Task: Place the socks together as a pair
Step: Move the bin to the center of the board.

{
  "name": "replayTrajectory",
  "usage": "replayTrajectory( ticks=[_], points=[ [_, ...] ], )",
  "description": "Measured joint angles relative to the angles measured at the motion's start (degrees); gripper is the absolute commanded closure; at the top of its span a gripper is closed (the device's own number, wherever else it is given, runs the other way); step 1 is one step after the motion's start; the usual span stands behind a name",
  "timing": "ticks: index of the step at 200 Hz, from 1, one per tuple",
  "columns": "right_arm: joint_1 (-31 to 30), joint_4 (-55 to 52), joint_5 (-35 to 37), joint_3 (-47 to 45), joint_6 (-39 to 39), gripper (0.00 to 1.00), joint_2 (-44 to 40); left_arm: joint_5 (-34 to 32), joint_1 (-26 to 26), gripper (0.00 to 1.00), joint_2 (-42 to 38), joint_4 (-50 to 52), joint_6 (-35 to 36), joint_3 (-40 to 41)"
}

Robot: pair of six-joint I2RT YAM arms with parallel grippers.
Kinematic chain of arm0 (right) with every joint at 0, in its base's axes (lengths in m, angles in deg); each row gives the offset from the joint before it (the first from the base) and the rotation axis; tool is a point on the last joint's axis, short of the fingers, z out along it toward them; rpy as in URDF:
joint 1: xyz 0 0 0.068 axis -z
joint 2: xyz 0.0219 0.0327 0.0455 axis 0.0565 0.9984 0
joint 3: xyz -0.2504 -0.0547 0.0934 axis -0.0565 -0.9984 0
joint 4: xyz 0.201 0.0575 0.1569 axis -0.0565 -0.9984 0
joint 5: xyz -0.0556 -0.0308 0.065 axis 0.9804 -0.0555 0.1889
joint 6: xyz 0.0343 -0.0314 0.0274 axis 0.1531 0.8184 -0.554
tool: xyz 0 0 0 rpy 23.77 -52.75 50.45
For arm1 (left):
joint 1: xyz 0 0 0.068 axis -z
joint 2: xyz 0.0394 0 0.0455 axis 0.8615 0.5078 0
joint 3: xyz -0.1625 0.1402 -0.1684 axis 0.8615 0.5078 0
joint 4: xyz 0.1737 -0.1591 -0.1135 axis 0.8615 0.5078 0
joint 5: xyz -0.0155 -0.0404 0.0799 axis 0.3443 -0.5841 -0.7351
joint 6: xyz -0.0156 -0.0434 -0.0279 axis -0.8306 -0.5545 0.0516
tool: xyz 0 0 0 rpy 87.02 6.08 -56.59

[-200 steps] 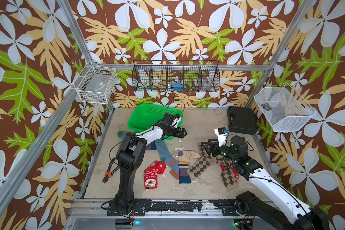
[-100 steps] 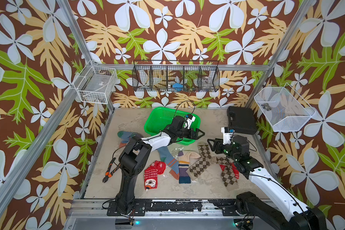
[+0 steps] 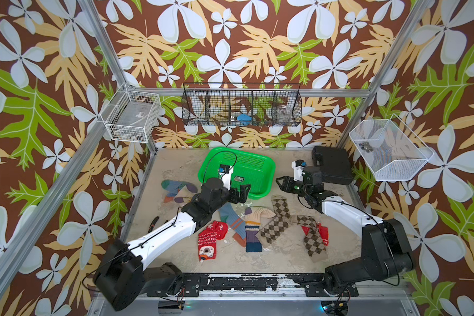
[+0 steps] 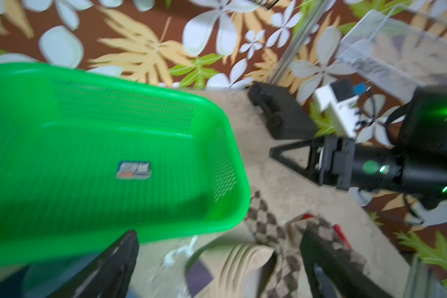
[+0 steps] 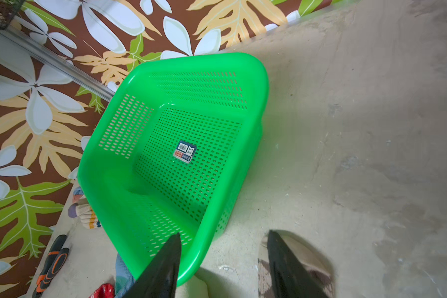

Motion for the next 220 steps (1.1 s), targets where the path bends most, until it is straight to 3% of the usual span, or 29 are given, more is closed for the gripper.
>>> replayTrajectory(
  ticks=[22, 63, 84, 151, 220],
  points=[
    [-1.8, 0.0, 1.4, 2.4, -0.8, 0.45, 4.0, -5.6, -0.2, 0.00, -8.6, -0.5, -0.1, 9.8],
    [-4.8, -0.7, 5.1, 7.0, -1.2, 0.49, 10.9, -8.6, -0.3, 0.00, -17.9, -2.8, -1.8, 20.4],
    [-5.0, -1.0, 6.8, 9.5, -1.2, 0.53, 14.0, -9.2, -0.3, 0.00, -18.7, -2.8, -2.0, 21.4],
    [-3.4, -1.8, 7.9, 17.1, -2.4, 0.83, 21.0, -8.8, -0.3, 0.00, -21.4, -2.7, -3.0, 22.0],
    [3.8, -4.1, 5.2, 26.4, -0.9, 0.92, 26.5, -9.9, -0.3, 0.00, -26.9, 0.1, -2.9, 22.1]
  ],
)
